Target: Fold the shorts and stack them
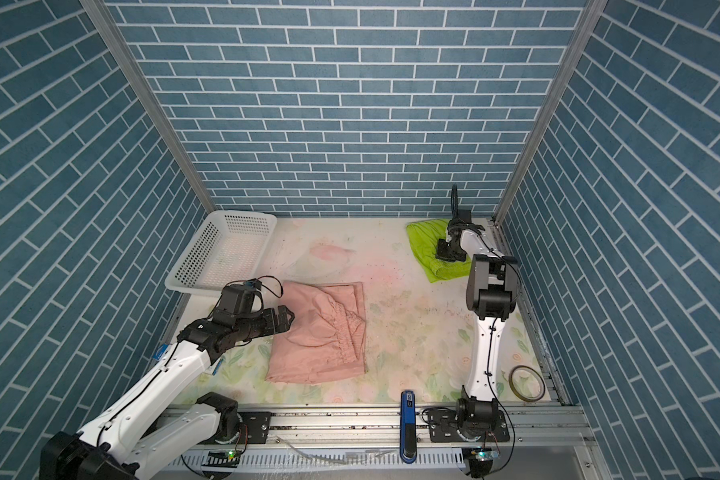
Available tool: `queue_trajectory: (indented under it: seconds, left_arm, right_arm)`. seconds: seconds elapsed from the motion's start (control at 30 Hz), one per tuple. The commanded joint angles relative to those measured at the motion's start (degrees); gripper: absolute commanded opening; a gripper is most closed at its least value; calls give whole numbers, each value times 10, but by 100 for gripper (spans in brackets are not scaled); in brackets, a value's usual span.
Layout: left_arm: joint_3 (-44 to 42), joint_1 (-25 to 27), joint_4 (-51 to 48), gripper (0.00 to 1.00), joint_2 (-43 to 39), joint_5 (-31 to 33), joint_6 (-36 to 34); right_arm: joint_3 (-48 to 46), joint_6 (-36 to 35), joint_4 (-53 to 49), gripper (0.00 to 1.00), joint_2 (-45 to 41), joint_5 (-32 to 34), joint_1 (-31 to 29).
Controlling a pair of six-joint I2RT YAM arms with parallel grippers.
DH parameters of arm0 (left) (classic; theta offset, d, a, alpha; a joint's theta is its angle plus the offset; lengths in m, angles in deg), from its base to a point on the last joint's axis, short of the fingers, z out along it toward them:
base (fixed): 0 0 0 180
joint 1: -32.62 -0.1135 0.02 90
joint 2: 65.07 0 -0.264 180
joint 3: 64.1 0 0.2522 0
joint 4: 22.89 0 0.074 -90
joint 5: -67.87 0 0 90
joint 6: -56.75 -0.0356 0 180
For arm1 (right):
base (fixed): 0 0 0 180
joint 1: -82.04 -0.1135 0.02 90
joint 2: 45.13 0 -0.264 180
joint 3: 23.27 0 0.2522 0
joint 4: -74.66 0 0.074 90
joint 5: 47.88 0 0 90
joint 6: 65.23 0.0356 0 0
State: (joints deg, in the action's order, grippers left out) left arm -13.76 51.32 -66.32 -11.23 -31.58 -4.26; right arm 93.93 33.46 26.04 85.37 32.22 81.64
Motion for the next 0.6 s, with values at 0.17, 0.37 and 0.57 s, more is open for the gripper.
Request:
queue_trajectory:
  seconds: [0.17,0.37,0.57]
  left_arm:
    - [-11,-8,7,100,12,-10,-17]
    - [-6,-9,9,100,24,-15,-20]
    - [-9,-16,12,100,37,-12,-23]
  right_arm:
    - [-255,59,52,0,-147,-34,-1]
    - [-480,134,132,0,-327,-33,-21]
    - [-632,181,134,0,-500,21,-71]
